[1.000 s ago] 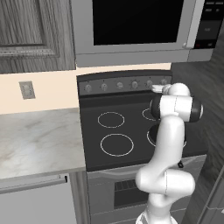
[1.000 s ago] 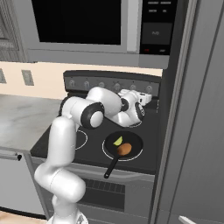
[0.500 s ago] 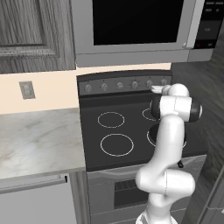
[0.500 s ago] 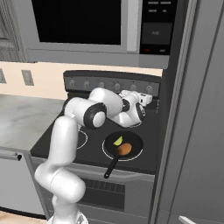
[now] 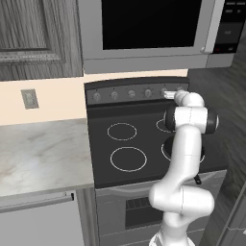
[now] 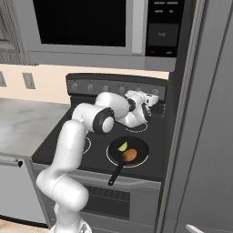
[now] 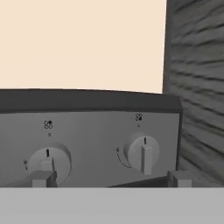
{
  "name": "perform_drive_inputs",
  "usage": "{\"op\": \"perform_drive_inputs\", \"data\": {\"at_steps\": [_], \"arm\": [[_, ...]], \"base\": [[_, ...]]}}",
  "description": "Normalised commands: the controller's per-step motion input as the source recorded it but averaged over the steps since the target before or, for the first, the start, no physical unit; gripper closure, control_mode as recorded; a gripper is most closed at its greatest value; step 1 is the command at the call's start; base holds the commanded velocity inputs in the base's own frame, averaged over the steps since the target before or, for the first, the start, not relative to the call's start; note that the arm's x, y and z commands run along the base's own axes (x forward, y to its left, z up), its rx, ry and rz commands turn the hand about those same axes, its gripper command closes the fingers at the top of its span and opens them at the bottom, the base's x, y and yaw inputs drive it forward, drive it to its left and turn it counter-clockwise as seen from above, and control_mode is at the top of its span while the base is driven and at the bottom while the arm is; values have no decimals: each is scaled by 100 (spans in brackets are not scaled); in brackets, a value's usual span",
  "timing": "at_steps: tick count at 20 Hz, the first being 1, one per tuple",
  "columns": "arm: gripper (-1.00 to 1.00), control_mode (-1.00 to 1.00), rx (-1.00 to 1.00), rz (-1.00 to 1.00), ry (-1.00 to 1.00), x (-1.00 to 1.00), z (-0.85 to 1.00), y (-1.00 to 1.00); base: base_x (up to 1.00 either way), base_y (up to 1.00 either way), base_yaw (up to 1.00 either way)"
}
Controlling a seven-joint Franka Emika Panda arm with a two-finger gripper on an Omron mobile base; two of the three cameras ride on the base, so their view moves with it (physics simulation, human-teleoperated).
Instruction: Put the lemon wedge and potato in the pan. Then turn on the front right burner and set the heat to medium.
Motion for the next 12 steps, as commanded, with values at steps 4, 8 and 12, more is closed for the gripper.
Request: {"op": "perform_drive_inputs", "data": {"at_steps": [4, 8, 12], "arm": [[-100, -100, 0, 0, 0, 23, 0, -18], [-100, -100, 0, 0, 0, 0, 0, -12], [-100, -100, 0, 0, 0, 0, 0, 0]], "base": [[0, 0, 0], [0, 0, 0], [0, 0, 0]]}}
